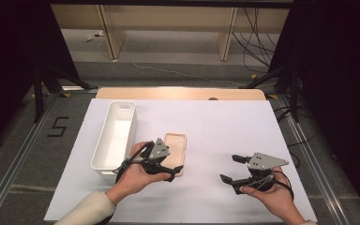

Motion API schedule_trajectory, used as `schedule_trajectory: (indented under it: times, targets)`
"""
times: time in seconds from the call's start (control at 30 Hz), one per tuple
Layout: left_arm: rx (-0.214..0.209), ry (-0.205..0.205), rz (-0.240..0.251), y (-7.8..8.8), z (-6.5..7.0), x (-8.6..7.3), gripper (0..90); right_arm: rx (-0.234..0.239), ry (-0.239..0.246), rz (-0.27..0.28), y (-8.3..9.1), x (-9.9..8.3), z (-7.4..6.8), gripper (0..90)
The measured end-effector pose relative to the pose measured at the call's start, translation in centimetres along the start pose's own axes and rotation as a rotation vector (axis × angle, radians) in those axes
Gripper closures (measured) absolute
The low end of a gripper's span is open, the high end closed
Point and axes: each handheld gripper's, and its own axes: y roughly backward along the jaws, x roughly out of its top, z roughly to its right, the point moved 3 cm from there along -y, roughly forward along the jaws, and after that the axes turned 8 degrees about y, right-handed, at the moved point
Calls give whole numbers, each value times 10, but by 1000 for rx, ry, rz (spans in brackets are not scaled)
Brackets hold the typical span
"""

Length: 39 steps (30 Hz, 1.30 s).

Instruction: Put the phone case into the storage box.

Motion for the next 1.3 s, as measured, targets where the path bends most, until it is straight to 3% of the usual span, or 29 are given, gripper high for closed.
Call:
schedule_trajectory:
  times: [0.13,0.43,0.7,1.3]
  targets:
    - [17,-5,45,20,1,-4,0,3,-2,-3,0,0,-1,189]
    - [34,22,152,62,-9,-14,0,3,-1,-2,-1,0,-1,189]
    - [77,68,199,88,-22,-30,0,4,-1,-4,-1,0,-1,189]
    - [125,90,239,111,-34,-51,0,2,0,-1,-1,0,-1,189]
